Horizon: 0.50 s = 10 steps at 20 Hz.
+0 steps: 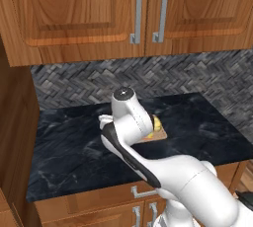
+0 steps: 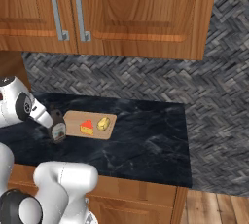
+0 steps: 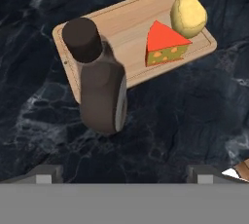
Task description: Retrieve the reheated potato from the microwave, then place the potato, cheese, and condiment on the cutting board.
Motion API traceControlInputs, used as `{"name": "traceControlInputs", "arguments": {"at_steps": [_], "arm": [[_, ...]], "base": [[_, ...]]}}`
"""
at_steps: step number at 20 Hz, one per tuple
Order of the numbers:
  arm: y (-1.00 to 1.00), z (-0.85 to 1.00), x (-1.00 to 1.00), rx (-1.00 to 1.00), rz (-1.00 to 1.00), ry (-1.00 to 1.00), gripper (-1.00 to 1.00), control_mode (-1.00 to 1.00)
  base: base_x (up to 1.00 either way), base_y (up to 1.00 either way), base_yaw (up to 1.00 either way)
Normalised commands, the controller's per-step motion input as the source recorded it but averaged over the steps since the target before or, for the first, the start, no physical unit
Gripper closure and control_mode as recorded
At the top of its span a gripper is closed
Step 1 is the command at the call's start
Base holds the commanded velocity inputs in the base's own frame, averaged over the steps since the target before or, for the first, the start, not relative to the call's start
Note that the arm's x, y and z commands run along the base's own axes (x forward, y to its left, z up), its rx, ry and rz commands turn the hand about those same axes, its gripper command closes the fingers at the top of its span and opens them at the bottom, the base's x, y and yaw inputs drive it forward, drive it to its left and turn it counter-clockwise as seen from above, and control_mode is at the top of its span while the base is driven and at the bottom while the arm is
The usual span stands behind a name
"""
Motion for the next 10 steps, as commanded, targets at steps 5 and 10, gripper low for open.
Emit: {"name": "traceControlInputs", "arguments": {"at_steps": [5,10], "arm": [[0.04,-0.21,0.06,0.0,0.0,0.01,-1.0,-1.0],[0.01,-0.17,0.13,0.0,0.0,0.0,-1.0,-1.0]], "base": [[0.0,0.0,0.0],[0.0,0.0,0.0]]}}
